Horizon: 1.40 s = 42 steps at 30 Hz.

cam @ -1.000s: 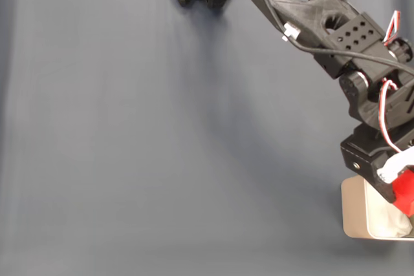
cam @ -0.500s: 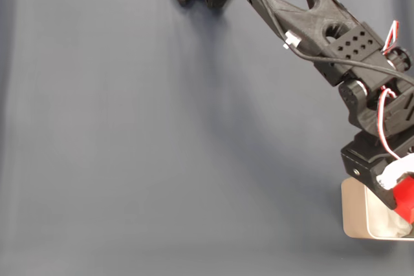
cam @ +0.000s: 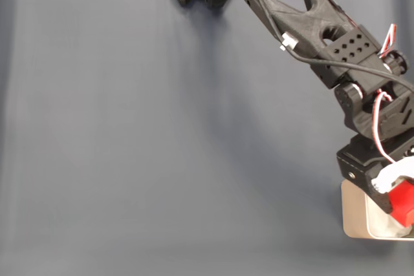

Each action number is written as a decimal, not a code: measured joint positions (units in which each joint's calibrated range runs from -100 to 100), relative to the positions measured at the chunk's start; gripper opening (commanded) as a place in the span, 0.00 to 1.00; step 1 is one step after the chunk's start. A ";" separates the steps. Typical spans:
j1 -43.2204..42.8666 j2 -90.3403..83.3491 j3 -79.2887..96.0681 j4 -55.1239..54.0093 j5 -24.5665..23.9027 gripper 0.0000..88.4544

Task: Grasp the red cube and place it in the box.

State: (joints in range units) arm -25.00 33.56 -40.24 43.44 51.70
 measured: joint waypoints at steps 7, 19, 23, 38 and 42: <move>0.07 0.00 -0.27 0.00 -0.44 0.51; 0.30 0.00 -0.72 0.00 -0.24 0.57; 0.52 0.00 -0.72 0.00 -0.24 0.57; 0.74 0.00 -0.72 -0.95 -0.24 0.57; 0.74 0.00 -0.72 -0.95 -0.24 0.56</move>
State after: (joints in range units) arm -24.26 33.56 -40.96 42.48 51.45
